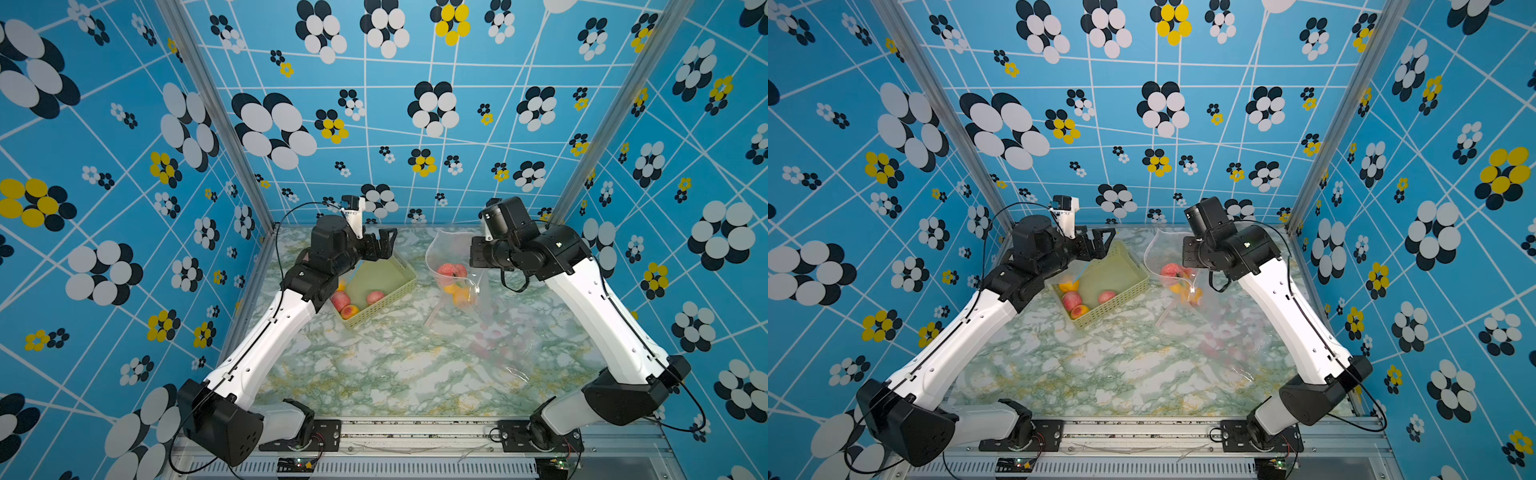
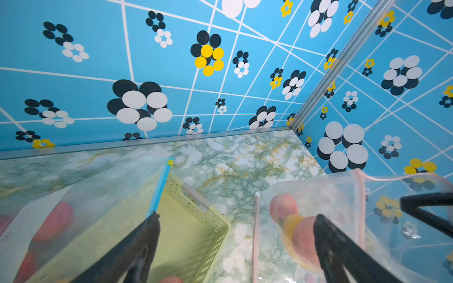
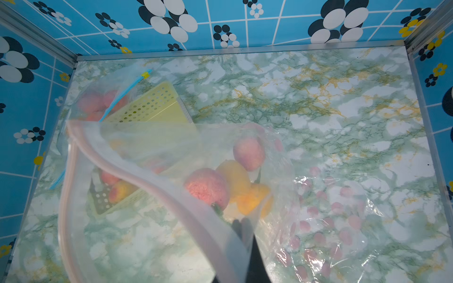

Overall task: Place the peach in a zip-top bag and seal the zipper
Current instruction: Adjust the zipper food storage bag at the center of the board.

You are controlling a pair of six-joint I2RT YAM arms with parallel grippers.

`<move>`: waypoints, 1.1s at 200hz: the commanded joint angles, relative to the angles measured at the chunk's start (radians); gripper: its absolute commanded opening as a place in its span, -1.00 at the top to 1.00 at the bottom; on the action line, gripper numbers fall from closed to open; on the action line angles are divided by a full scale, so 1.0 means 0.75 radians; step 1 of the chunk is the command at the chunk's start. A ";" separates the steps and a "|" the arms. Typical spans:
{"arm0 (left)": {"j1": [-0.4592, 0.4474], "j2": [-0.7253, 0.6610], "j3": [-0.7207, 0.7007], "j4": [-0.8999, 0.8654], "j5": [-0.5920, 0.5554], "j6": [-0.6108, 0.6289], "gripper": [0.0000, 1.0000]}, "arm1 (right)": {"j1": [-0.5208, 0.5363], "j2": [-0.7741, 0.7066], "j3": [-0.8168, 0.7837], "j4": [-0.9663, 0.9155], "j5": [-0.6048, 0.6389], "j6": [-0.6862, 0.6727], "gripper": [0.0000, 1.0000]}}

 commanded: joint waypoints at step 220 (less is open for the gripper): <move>0.227 -0.267 -0.224 0.180 0.743 0.376 -0.99 | 0.009 0.022 0.357 -0.332 -0.420 -0.427 1.00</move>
